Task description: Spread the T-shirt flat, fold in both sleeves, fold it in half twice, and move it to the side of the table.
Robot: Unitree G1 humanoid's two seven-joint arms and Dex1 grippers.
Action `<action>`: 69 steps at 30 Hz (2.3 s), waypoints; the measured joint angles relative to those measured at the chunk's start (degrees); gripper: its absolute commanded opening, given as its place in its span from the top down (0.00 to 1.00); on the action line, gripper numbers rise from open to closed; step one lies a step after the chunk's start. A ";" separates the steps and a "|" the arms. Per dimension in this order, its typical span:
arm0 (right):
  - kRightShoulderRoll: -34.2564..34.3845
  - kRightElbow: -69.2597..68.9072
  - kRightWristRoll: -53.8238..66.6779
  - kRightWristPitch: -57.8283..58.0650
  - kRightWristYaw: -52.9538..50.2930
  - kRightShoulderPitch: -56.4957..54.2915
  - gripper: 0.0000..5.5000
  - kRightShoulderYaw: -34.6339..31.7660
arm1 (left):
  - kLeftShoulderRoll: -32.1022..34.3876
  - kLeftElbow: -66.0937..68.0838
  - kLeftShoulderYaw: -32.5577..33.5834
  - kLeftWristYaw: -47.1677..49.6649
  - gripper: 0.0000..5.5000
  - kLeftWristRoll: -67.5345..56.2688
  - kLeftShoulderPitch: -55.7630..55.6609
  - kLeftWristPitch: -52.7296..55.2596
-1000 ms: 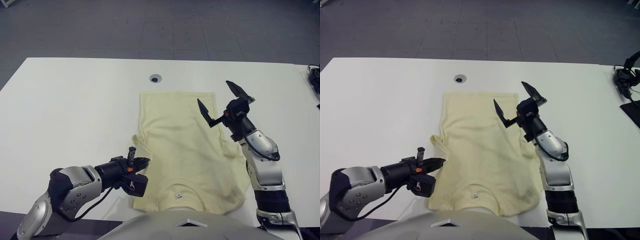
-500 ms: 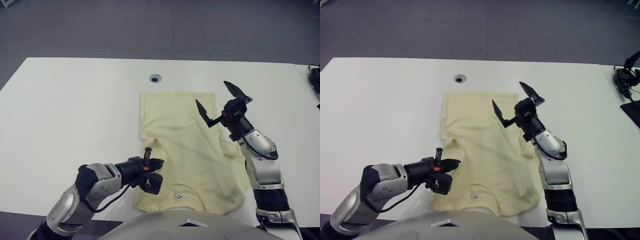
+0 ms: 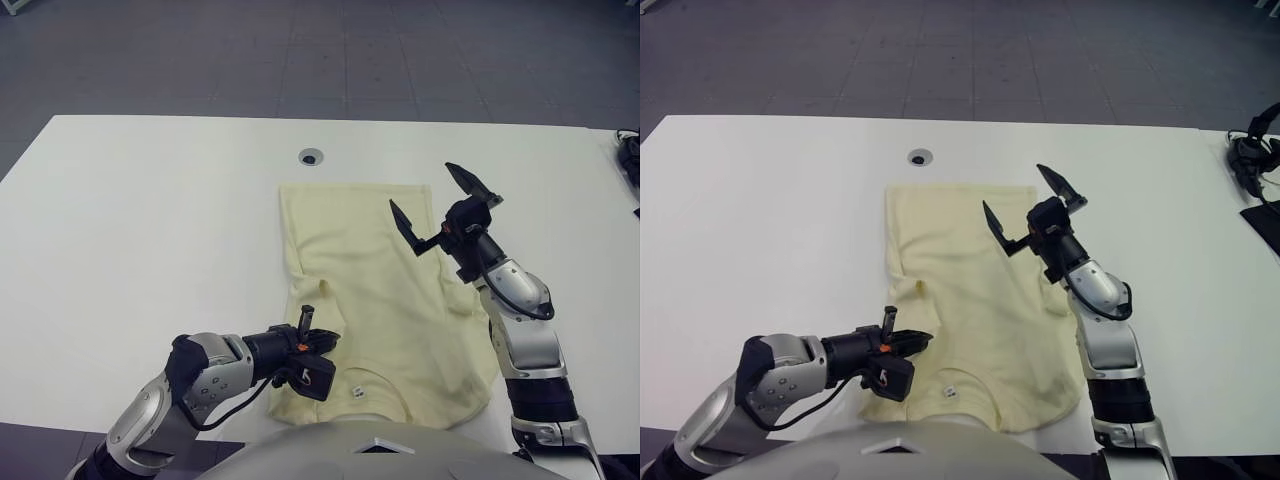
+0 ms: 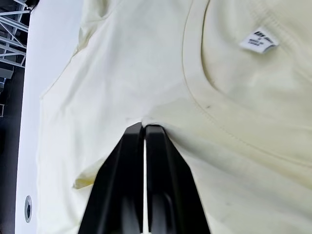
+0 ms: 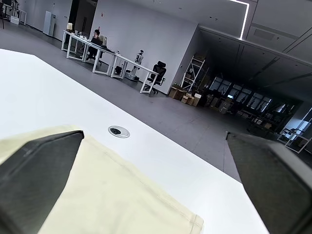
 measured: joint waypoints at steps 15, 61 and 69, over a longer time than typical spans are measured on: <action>-0.17 0.10 -0.12 -0.14 0.47 -0.26 0.02 0.01 | -5.70 0.71 1.81 5.84 0.47 -6.45 -0.42 4.08; -45.53 17.14 -1.47 -14.69 48.39 21.90 0.33 -11.73 | -31.24 10.11 22.66 40.93 0.02 -35.35 -3.22 11.91; -45.48 16.31 -1.43 -14.45 46.60 20.67 0.55 -8.77 | -30.07 10.10 21.08 40.02 0.02 -35.41 -2.71 10.52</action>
